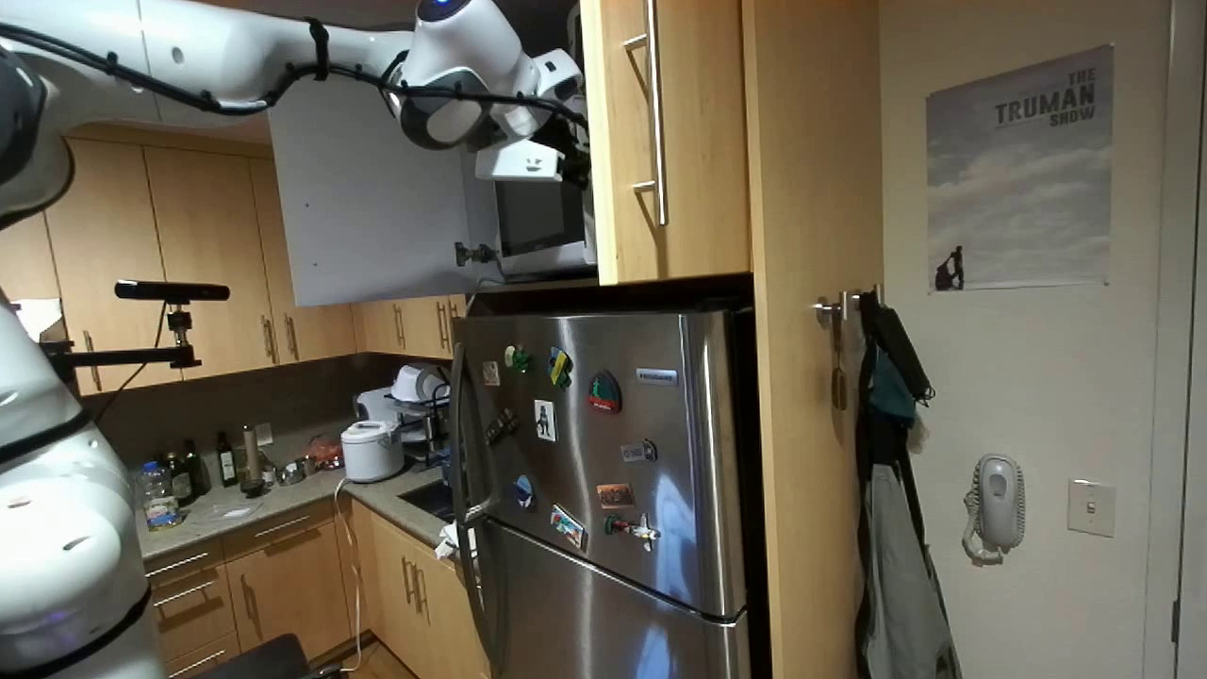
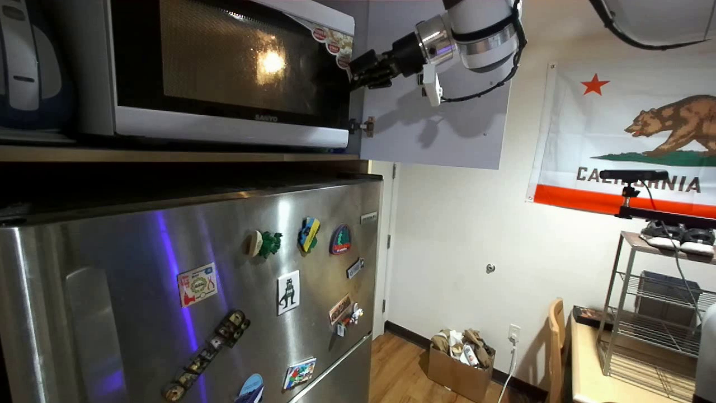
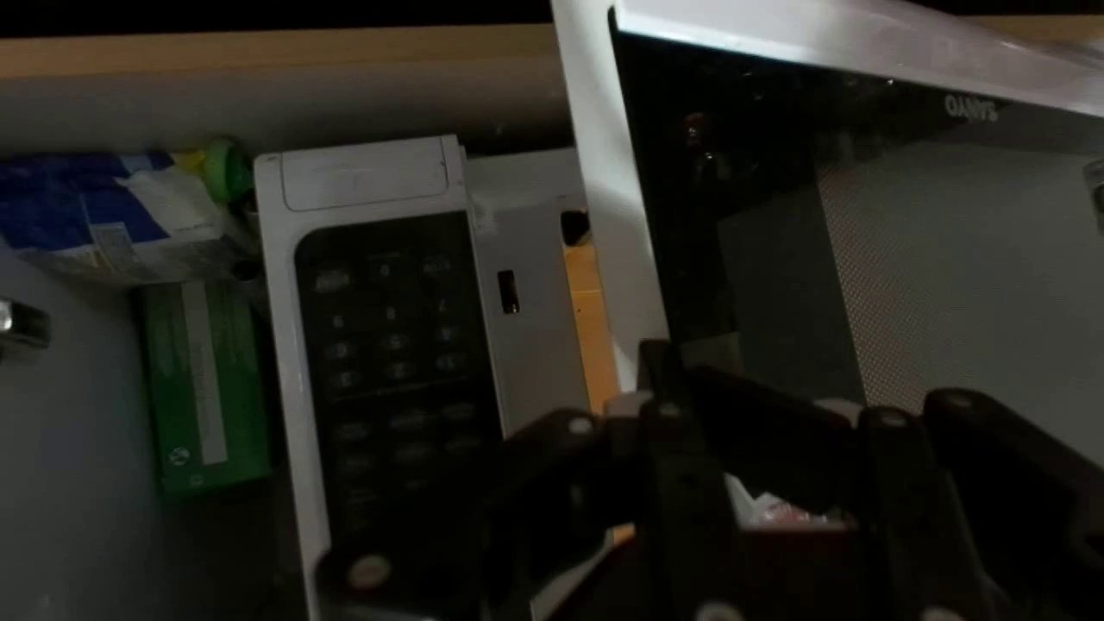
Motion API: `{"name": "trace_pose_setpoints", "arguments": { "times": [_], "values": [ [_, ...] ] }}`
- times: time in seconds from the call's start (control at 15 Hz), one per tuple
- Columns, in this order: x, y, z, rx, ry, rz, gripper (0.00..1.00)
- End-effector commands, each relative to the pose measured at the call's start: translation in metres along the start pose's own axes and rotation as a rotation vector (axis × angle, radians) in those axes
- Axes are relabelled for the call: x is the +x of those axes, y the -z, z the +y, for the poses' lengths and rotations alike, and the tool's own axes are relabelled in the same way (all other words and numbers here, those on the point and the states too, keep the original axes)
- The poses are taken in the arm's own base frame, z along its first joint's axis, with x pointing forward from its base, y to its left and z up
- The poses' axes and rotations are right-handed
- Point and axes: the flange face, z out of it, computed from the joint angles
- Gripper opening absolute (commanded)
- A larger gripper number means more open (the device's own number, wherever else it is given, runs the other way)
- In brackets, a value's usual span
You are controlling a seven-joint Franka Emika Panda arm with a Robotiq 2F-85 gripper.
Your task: Open the microwave door
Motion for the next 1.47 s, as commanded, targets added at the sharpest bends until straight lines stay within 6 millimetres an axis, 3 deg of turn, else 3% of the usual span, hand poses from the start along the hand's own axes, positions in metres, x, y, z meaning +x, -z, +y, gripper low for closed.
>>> {"name": "trace_pose_setpoints", "arguments": {
  "times": [0.0, 0.6, 1.4],
  "values": [
    [-0.019, 0.002, -0.034, 0.031, 0.031, -0.019, 0.05],
    [-0.04, 0.024, -0.06, 0.036, 0.089, -0.031, 0.05],
    [-0.061, 0.045, -0.081, 0.064, 0.14, -0.039, 0.04]
  ]
}}
